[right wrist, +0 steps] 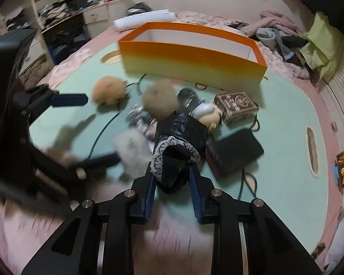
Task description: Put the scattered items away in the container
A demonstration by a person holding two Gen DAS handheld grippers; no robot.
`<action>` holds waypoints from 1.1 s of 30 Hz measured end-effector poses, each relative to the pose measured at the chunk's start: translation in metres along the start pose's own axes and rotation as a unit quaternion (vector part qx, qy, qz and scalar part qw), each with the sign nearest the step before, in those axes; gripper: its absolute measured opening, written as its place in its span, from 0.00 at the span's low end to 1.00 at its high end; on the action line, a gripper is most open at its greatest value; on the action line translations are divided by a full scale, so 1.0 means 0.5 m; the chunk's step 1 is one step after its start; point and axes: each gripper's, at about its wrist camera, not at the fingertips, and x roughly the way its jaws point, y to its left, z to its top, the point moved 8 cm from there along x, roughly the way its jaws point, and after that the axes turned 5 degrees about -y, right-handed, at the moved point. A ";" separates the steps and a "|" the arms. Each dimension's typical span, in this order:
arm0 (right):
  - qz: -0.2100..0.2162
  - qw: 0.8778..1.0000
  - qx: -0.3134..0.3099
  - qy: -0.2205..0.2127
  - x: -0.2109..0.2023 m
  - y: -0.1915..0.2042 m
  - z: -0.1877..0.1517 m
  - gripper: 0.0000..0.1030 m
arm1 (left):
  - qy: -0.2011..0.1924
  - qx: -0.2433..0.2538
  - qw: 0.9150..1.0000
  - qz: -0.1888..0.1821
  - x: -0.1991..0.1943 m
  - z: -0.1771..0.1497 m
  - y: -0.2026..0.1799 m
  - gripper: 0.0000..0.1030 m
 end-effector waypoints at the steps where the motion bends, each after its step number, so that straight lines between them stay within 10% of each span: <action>1: -0.004 1.000 0.014 -0.002 0.011 -0.012 0.012 0.26 | -0.002 -0.012 1.000 0.002 0.009 0.014 0.013 1.00; 10: 0.045 0.989 0.103 -0.101 -0.083 -0.104 0.112 0.28 | -0.090 -0.084 0.992 -0.006 -0.102 0.071 0.100 0.99; 14: 0.018 0.980 0.107 -0.168 -0.174 -0.132 0.097 0.52 | -0.092 -0.097 0.991 0.010 -0.123 0.022 0.111 0.99; 24: -0.025 0.995 0.046 -0.085 -0.076 -0.084 -0.048 0.53 | -0.011 -0.063 0.998 0.021 -0.017 -0.088 0.063 1.00; 33: -0.038 0.995 0.047 -0.082 -0.020 -0.094 -0.079 0.83 | -0.034 -0.063 0.997 0.021 -0.013 -0.084 0.067 1.00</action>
